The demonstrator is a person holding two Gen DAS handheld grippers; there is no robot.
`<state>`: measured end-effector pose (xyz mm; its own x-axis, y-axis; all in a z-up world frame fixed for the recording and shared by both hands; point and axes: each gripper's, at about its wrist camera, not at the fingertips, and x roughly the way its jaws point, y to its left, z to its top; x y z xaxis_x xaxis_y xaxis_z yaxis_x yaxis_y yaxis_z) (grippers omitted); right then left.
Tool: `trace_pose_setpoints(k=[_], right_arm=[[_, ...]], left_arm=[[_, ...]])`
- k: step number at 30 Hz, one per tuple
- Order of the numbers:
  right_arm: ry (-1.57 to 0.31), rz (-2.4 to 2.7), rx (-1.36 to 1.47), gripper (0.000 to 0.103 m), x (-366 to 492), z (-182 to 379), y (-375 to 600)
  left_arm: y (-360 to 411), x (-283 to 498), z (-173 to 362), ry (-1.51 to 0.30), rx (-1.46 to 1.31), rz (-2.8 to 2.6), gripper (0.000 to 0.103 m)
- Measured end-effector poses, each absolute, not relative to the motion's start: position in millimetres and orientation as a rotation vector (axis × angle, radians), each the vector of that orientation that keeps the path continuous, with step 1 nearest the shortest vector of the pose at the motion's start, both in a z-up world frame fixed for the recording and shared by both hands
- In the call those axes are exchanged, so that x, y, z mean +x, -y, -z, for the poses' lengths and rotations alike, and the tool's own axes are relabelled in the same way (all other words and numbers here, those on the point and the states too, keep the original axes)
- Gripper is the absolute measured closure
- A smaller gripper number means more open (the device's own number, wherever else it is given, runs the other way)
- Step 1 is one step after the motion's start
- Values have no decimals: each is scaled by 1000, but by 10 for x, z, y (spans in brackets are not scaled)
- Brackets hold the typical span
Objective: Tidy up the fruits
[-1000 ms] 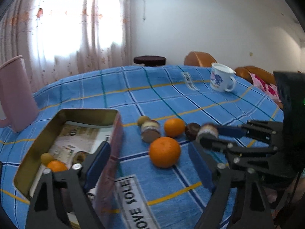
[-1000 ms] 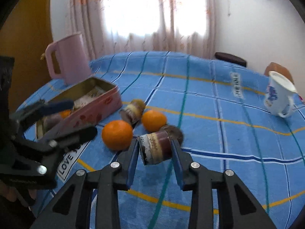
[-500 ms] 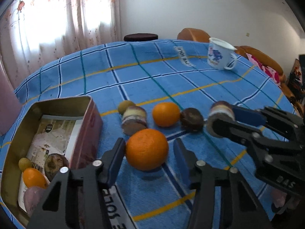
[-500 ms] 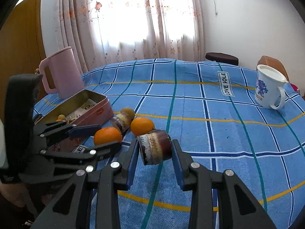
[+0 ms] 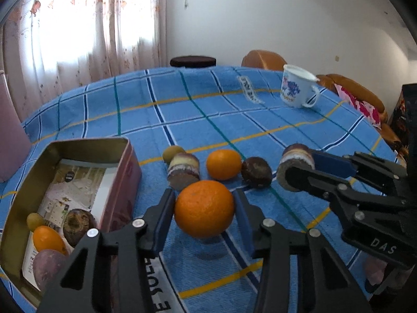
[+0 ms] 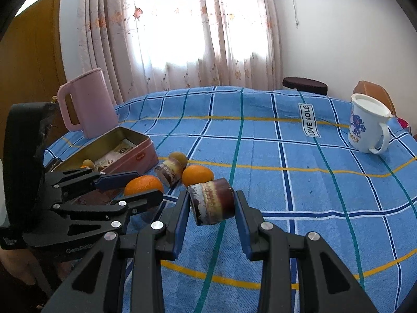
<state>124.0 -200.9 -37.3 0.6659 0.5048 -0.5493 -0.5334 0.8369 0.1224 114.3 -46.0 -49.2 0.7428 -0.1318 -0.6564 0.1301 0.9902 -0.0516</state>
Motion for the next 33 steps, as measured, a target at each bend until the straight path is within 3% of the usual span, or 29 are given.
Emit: trace_pose_setpoints(k=[33], right_arm=[[-430,-613,-53,67,975,226,2080]], left_arm=[[492,795,263,-500,26,57,56]])
